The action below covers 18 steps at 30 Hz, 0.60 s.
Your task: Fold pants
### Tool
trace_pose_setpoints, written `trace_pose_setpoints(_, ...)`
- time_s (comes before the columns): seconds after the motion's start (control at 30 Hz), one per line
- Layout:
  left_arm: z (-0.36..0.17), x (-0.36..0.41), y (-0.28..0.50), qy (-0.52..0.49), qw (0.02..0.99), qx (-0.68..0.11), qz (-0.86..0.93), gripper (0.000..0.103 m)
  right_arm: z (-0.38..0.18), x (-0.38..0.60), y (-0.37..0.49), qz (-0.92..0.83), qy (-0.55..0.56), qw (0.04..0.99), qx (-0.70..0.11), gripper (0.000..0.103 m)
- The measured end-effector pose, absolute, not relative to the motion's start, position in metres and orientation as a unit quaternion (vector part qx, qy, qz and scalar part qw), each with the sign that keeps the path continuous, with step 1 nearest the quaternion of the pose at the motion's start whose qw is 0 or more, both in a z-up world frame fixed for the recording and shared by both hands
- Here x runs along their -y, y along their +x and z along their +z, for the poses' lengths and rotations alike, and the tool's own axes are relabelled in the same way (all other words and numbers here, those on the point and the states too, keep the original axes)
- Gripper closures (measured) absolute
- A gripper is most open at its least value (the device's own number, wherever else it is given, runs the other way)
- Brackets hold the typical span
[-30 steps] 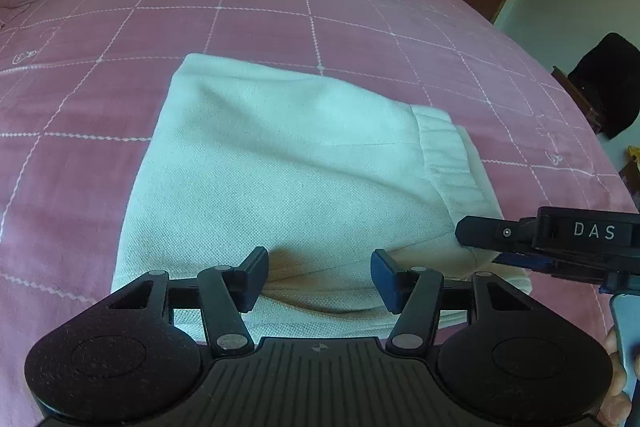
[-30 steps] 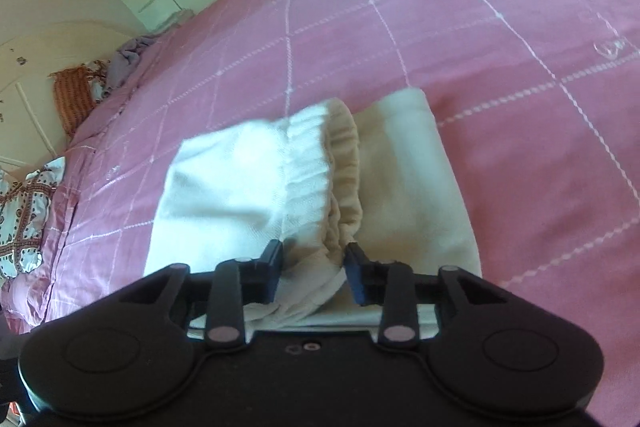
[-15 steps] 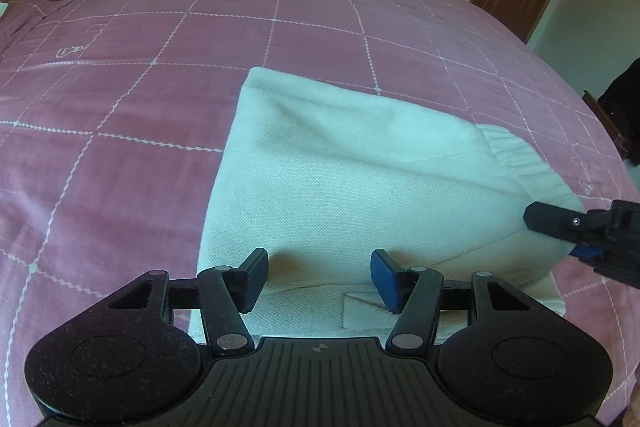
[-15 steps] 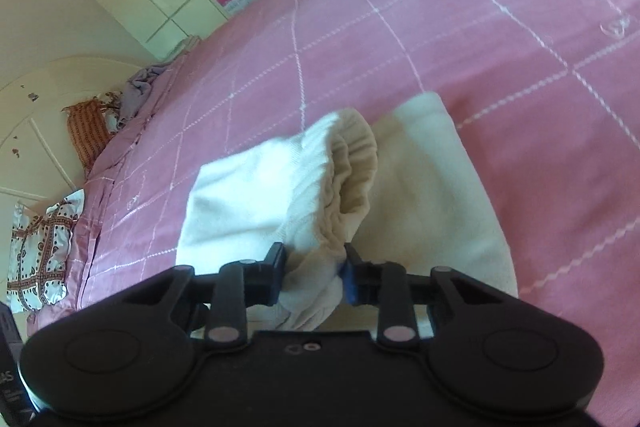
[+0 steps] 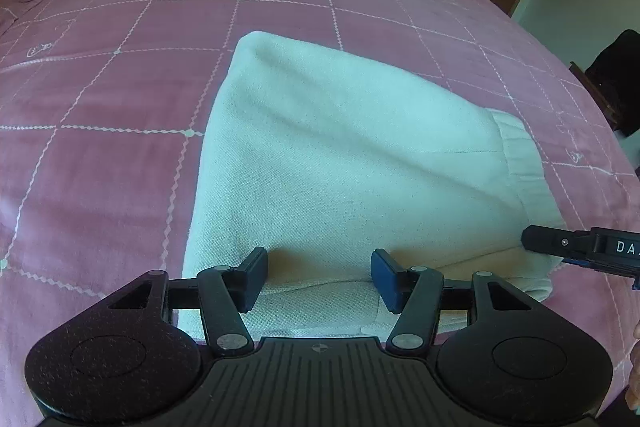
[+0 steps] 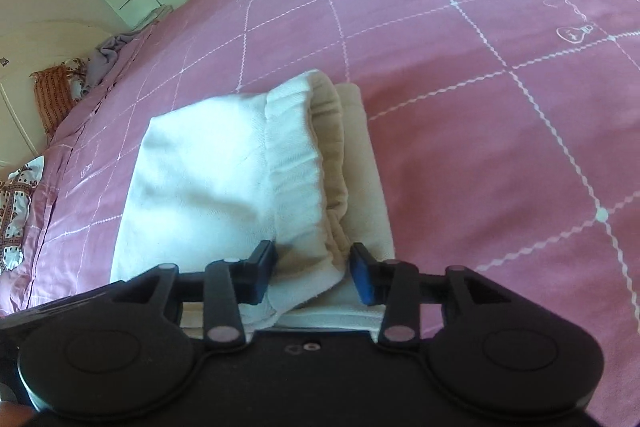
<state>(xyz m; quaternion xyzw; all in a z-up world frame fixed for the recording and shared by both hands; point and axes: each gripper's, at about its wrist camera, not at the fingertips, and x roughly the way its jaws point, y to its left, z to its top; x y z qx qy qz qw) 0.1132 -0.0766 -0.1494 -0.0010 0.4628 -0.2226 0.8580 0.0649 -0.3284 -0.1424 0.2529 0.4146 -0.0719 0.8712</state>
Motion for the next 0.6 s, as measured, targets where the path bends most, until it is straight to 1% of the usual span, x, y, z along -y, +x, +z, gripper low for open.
trace_pose_setpoints(0.1,-0.143,0.07,0.114,0.003,0.864,-0.454,-0.218,0.046,-0.127,0.326,0.059,-0.075,0.237,0.879,-0.407,0.063)
trace_pose_setpoints(0.17,-0.139,0.067,0.116,0.013,0.873,-0.442,-0.207,0.046,-0.109,0.325,0.055,-0.083,0.23,0.892,-0.38,0.064)
trace_pose_setpoints(0.2,-0.14,0.067,0.118,0.015,0.873,-0.442,-0.203,0.046,-0.101,0.323,0.055,-0.076,0.224,0.899,-0.369,0.064)
trace_pose_setpoints(0.23,-0.141,0.067,0.121,0.012,0.87,-0.449,-0.202,0.046,-0.094,0.319,0.058,-0.067,0.216,0.905,-0.359,0.068)
trace_pose_setpoints(0.3,-0.149,0.069,0.123,0.009,0.861,-0.466,-0.205,0.046,-0.085,0.305,0.067,-0.048,0.19,0.916,-0.351,0.069)
trace_pose_setpoints(0.37,-0.155,0.072,0.119,0.021,0.862,-0.465,-0.203,0.046,-0.086,0.285,0.08,-0.033,0.15,0.92,-0.362,0.07)
trace_pose_setpoints(0.47,-0.159,0.074,0.113,0.026,0.864,-0.461,-0.203,0.046,-0.108,0.269,0.09,-0.03,0.109,0.911,-0.397,0.074)
trace_pose_setpoints(0.5,-0.16,0.073,0.114,0.021,0.862,-0.464,-0.205,0.046,-0.119,0.27,0.09,-0.039,0.1,0.904,-0.415,0.076)
trace_pose_setpoints(0.53,-0.16,0.073,0.114,0.02,0.861,-0.465,-0.206,0.046,-0.129,0.273,0.088,-0.044,0.095,0.899,-0.425,0.084)
trace_pose_setpoints(0.57,-0.16,0.074,0.113,0.024,0.862,-0.463,-0.206,0.046,-0.137,0.278,0.081,-0.05,0.096,0.899,-0.425,0.097)
trace_pose_setpoints(0.6,-0.161,0.075,0.113,0.027,0.862,-0.462,-0.207,0.046,-0.14,0.283,0.077,-0.057,0.101,0.901,-0.418,0.103)
